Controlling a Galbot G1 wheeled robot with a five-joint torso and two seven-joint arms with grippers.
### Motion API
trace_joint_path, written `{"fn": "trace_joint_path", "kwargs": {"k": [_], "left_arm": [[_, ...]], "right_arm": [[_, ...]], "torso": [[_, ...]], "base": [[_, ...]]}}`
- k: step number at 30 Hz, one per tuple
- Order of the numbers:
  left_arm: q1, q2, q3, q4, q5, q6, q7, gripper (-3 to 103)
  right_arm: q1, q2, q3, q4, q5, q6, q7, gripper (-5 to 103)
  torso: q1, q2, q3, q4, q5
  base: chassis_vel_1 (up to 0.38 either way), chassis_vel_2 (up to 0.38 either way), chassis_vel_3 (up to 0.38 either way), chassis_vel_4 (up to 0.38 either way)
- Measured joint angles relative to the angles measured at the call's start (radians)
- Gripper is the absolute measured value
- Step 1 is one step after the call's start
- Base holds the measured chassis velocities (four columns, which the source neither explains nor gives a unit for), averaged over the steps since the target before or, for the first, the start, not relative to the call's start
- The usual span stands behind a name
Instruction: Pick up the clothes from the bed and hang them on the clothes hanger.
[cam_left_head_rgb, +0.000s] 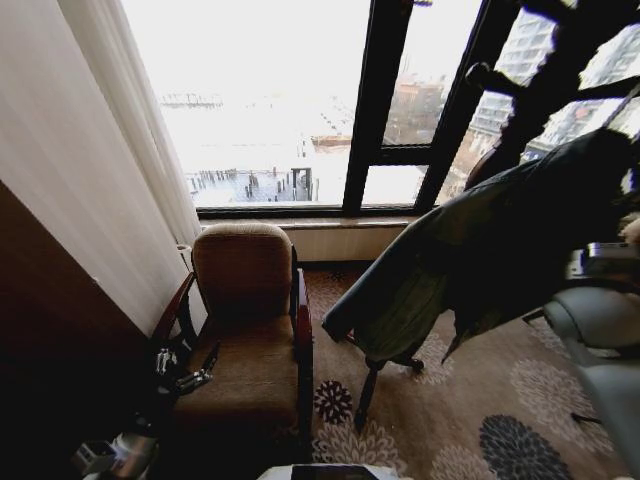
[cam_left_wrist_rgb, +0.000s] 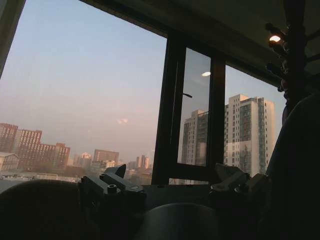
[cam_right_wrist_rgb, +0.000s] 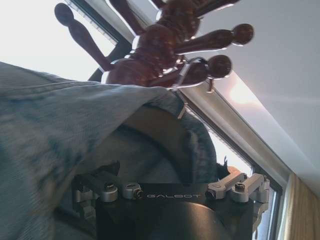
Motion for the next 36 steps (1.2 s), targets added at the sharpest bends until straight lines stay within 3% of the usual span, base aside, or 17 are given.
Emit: {"fn": "trace_joint_path", "kwargs": {"k": [9, 18, 36], "left_arm": [[0.007, -0.005, -0.007, 0.001, -0.011, -0.002, 0.006, 100], [0.004, -0.004, -0.006, 0.017, -0.018, -0.004, 0.015, 100], [0.015, 0.002, -0.008, 0.024, -0.039, -0.009, 0.031, 100]], "right_arm": [[-0.019, 0.016, -0.045, 0.057, -0.044, -0.006, 0.005, 100], [-0.085, 0.038, -0.021, 0.161, -0.102, -0.016, 0.005, 100], [-0.385, 0.236, -0.010, 0.424, -0.206, 0.002, -0.011, 100]], "torso": [[0.000, 0.000, 0.000, 0.0001, 0.0001], [0.000, 0.000, 0.000, 0.0004, -0.0002], [0.000, 0.000, 0.000, 0.0002, -0.0004]], "base": [[0.000, 0.000, 0.000, 0.000], [0.000, 0.000, 0.000, 0.000], [0.000, 0.000, 0.000, 0.000]]}}
